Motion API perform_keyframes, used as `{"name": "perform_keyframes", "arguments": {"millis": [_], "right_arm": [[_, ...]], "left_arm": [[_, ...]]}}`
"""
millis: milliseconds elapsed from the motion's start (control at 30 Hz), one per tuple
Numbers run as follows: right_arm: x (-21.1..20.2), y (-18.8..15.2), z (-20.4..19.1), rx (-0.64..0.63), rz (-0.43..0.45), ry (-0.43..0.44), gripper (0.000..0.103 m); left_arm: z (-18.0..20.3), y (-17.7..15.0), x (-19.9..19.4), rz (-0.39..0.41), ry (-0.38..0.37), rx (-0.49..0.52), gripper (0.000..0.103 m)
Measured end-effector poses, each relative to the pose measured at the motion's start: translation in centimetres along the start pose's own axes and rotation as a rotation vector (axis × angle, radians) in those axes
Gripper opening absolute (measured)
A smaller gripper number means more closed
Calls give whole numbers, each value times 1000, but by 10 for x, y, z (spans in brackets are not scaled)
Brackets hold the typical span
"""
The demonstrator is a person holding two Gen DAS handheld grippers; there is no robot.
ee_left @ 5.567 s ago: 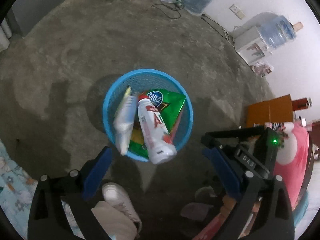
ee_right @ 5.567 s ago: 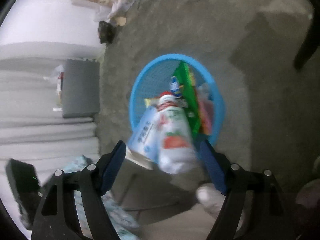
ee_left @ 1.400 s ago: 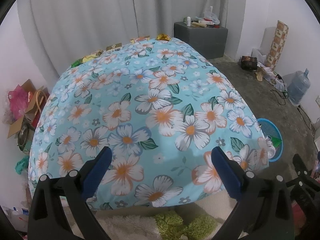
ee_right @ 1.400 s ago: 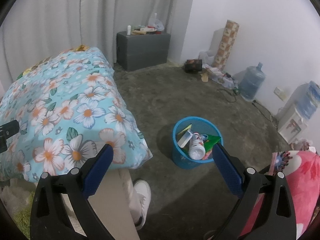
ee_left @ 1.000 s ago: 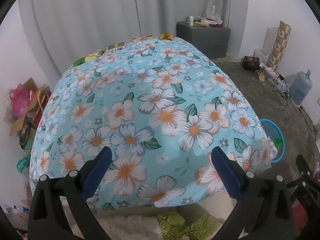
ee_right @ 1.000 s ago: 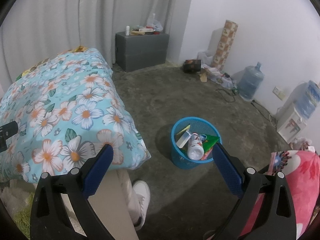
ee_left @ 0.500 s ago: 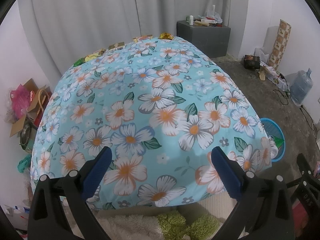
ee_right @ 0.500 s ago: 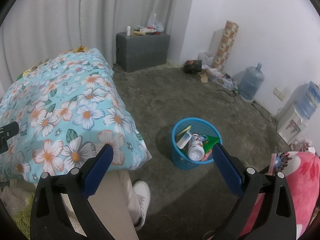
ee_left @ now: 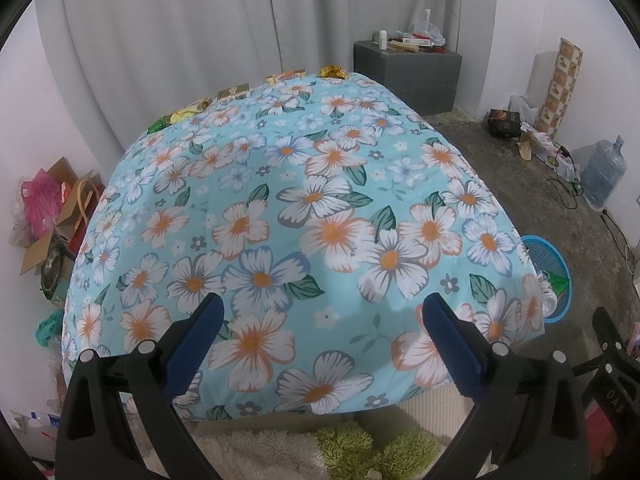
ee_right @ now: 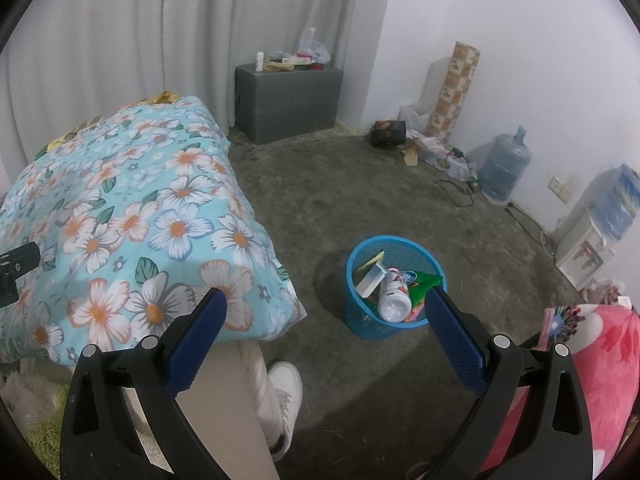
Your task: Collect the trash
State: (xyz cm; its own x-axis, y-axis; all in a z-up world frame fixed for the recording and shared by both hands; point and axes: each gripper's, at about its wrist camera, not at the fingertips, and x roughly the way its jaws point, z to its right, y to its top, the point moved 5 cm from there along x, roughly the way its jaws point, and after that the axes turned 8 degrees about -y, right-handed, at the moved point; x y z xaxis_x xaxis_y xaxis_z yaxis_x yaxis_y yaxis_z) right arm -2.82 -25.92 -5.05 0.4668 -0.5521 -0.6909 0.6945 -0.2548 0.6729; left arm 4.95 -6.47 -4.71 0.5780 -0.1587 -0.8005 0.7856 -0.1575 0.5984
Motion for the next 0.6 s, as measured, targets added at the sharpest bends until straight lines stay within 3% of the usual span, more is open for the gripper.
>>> {"name": "perform_keyframes", "arguments": {"millis": [600], "right_arm": [[-1,0,0,0,0,-1,95]], "left_arm": [[0,-2,1,-4,6,5,97]]}}
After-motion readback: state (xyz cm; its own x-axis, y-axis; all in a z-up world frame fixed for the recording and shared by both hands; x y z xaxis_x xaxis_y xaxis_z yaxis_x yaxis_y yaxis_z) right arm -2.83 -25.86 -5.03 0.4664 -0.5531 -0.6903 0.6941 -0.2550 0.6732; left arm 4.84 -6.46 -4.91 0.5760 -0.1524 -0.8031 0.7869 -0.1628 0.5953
